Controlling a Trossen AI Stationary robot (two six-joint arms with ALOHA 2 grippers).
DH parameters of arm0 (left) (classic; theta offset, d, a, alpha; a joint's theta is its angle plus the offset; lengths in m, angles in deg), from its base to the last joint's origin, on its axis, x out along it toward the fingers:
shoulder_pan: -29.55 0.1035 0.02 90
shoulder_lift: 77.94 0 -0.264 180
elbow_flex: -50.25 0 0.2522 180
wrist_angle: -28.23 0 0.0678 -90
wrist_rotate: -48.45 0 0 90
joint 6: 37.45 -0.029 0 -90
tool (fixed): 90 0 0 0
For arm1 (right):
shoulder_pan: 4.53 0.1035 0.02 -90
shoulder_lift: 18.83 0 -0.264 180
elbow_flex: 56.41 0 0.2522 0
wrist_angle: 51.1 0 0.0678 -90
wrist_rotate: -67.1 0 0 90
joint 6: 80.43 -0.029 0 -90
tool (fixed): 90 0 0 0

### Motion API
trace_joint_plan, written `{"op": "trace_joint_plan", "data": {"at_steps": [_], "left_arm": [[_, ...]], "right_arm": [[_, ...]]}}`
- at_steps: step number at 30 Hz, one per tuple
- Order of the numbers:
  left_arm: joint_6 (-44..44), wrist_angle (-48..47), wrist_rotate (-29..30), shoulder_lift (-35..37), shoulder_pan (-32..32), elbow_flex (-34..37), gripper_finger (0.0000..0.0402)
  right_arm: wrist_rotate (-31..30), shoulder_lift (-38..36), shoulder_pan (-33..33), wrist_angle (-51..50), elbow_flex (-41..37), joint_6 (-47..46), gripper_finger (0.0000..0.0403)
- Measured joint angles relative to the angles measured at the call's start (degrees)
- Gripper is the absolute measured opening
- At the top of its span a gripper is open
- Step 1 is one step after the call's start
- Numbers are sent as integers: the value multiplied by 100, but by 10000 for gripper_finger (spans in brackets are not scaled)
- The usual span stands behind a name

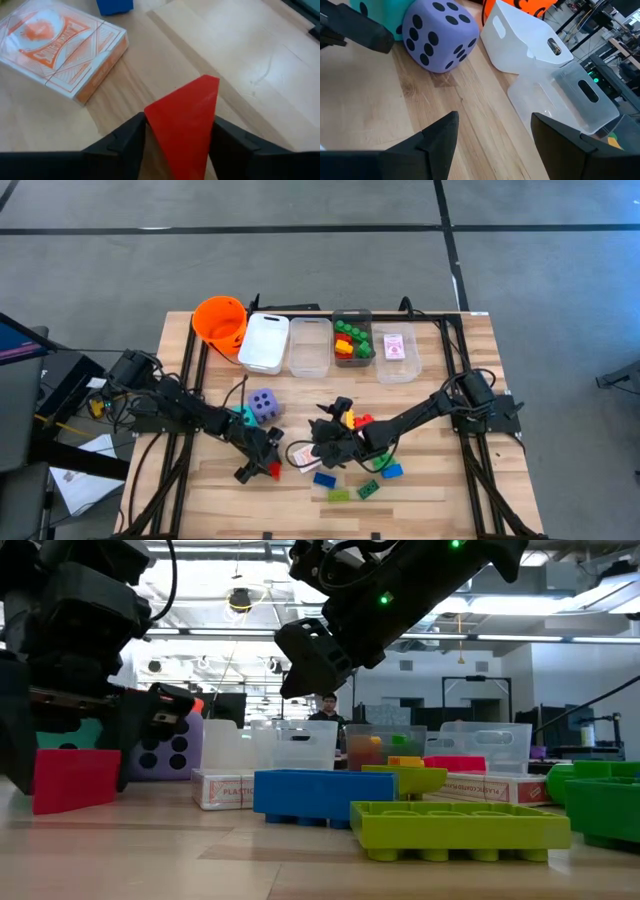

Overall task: Pick & Place Toys
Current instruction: Put the small red game piece into the white bin

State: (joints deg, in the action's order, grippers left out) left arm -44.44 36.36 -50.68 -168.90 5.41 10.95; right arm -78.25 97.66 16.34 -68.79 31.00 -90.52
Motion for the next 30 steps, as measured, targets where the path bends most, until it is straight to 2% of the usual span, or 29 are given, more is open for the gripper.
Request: {"op": "trace_joint_plan", "data": {"at_steps": [4,7,12,18,25,30], "left_arm": [[2,314,-2,0,-4,2,143],[-4,582,2,2,0,2,136],[-21,921,17,36,13,2,147],[-314,995,439,468,13,4,136],[-638,838,1462,1774,15,4,143],[-1211,682,2912,3006,15,4,139]], "right_arm": [[-2,-2,0,2,0,0,245],[-1,-2,0,2,0,0,245],[-2,-4,0,2,0,-2,245],[-72,-4,-2,-8,0,-194,245],[-169,-4,-4,-11,0,-195,245],[-170,-4,-2,-11,0,-197,245]]}}
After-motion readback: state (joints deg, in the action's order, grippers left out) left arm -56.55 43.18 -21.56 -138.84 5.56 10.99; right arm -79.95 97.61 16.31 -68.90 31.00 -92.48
